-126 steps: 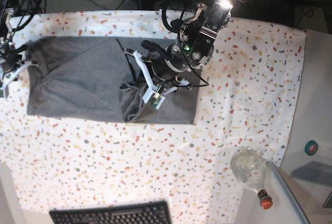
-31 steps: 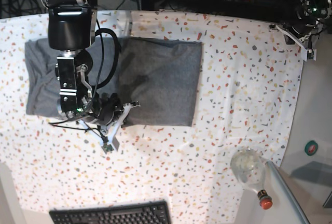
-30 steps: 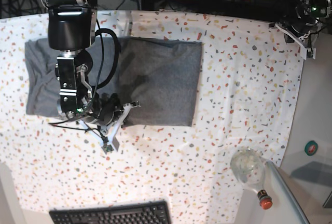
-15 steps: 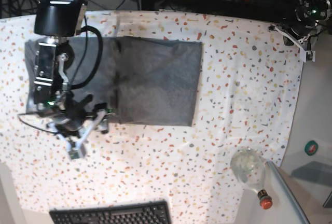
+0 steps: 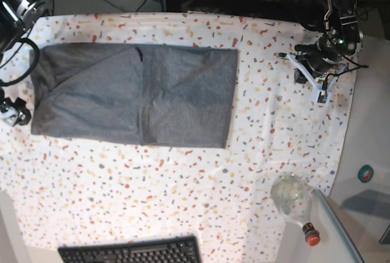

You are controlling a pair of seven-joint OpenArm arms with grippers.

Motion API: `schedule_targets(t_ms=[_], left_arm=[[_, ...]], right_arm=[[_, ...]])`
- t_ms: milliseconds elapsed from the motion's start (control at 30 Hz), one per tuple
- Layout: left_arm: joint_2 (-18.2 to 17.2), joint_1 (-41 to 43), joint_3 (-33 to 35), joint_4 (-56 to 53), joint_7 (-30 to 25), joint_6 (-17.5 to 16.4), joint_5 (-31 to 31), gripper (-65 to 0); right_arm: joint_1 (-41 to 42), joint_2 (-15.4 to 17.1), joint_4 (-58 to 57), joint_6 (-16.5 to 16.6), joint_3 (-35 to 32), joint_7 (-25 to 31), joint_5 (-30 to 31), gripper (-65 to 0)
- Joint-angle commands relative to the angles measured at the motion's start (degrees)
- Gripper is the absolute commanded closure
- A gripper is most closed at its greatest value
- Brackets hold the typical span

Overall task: Layout the t-shirt on the table in an organized manner, then fold the t-shirt properly
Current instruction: 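Move both grippers to the opposite ends of the folded t-shirt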

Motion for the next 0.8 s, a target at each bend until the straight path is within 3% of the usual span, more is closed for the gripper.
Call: schedule_targets(t_ms=[0, 233, 367, 500, 767], left_arm=[[-0.9, -1.4, 0.8, -0.1, -0.9, 0.0, -0.2, 0.0], [-0.9, -8.6, 7.7, -7.8, -0.9, 0.2, -0.2, 0.0], [-0.8, -10.8, 11.1, -10.7, -1.1, 0.3, -0.2, 0.0], [0.4, -11.3, 14.3, -14.4, -7.6, 0.5, -0.1, 0.0], [1.2, -11.5, 22.0, -17.0, -10.4, 5.3, -0.6, 0.0]], right_arm=[[0.6, 1.5, -0.1, 2.3, -0.2, 0.3, 2.3, -41.9], [0.1, 2.9, -6.8, 4.6, -0.2, -0.4, 5.2, -41.9], [-1.2, 2.1, -6.7, 6.2, -0.2, -6.0, 5.2, -41.9], [-1.5, 0.7, -7.0, 6.2, -0.2, -7.8, 5.1, -41.9], [-1.2, -1.3, -6.6, 6.2, -1.2, -10.2, 5.2, -41.9]])
